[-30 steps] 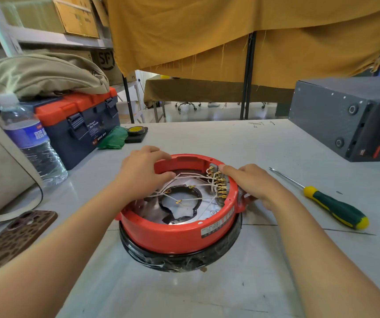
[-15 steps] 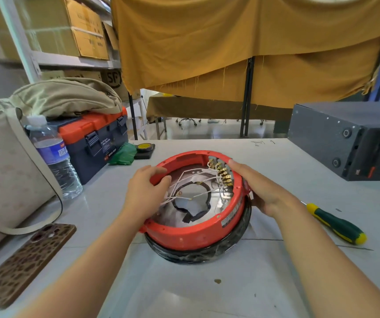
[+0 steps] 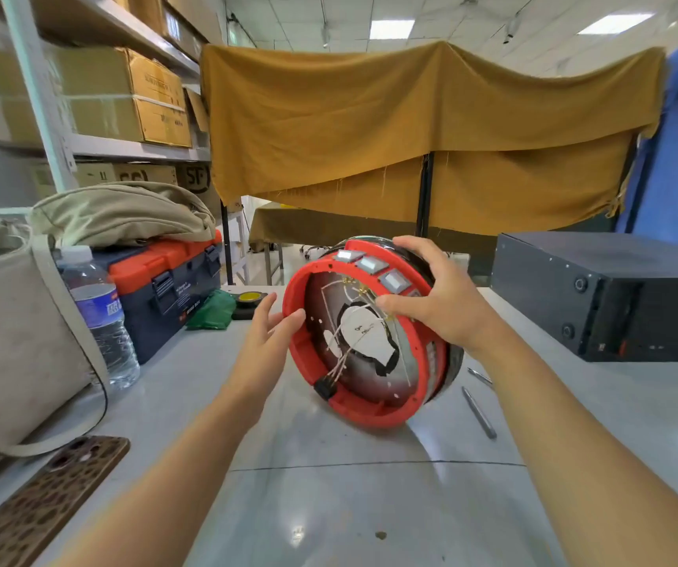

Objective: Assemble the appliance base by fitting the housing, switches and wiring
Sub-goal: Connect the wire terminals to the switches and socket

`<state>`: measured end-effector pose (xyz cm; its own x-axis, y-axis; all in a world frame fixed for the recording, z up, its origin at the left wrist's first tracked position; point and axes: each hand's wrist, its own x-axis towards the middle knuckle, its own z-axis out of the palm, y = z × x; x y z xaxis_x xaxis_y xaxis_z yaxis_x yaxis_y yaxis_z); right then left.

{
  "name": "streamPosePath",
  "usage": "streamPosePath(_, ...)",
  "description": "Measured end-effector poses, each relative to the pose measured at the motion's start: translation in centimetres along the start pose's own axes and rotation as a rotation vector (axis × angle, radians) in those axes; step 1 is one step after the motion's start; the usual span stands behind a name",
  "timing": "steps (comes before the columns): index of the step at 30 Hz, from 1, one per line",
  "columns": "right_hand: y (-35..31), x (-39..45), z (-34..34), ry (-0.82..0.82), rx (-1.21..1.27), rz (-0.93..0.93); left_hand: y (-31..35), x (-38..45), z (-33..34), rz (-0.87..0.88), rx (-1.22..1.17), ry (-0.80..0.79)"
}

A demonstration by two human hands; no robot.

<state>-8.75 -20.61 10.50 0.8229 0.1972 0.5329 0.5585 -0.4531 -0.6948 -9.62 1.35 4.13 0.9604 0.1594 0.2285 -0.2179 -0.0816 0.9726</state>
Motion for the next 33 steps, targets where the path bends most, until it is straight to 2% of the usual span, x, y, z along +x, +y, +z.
streamPosePath(3,-1.0,-0.8,0.4,-0.055,-0.287,-0.165,0.6,0.0,-0.1,-0.143,-0.050,-0.087)
streamPosePath(6,-1.2,-1.9,0.8,-0.137,-0.392,-0.180,0.7,-0.4,-0.5,-0.245,-0.126,-0.131)
streamPosePath(11,-0.9,-3.4,1.6,-0.280,-0.452,-0.173,1.0,-0.3,-0.6,-0.340,-0.092,-0.073)
streamPosePath(14,-0.9,-4.3,2.1,-0.332,-0.480,-0.130,1.1,0.0,-0.5,-0.348,0.015,-0.076)
streamPosePath(17,-0.6,-5.0,2.1,-0.352,-0.531,-0.252,1.3,0.0,-0.4,-0.401,0.084,-0.095)
streamPosePath(21,0.0,-5.6,2.0,-0.353,-0.614,-0.298,1.9,-0.8,0.0,-0.489,-0.014,-0.126)
streamPosePath(23,0.4,-6.0,1.9,-0.327,-0.559,-0.279,1.9,-1.5,0.0,-0.534,-0.094,-0.134)
streamPosePath(26,1.7,-6.4,1.2,-0.149,-0.324,-0.143,1.2,-2.3,0.0,-0.530,-0.149,-0.134)
streamPosePath(29,3.8,-6.6,0.7,0.115,0.005,0.239,-0.1,-2.9,-0.3,-0.493,-0.112,-0.166)
streamPosePath(31,5.5,-6.9,1.1,0.161,0.165,0.517,-0.9,-3.2,-0.4,-0.488,-0.107,-0.179)
streamPosePath(33,7.0,-6.9,1.9,0.156,0.351,0.655,-1.4,-3.5,-0.4,-0.481,-0.104,-0.182)
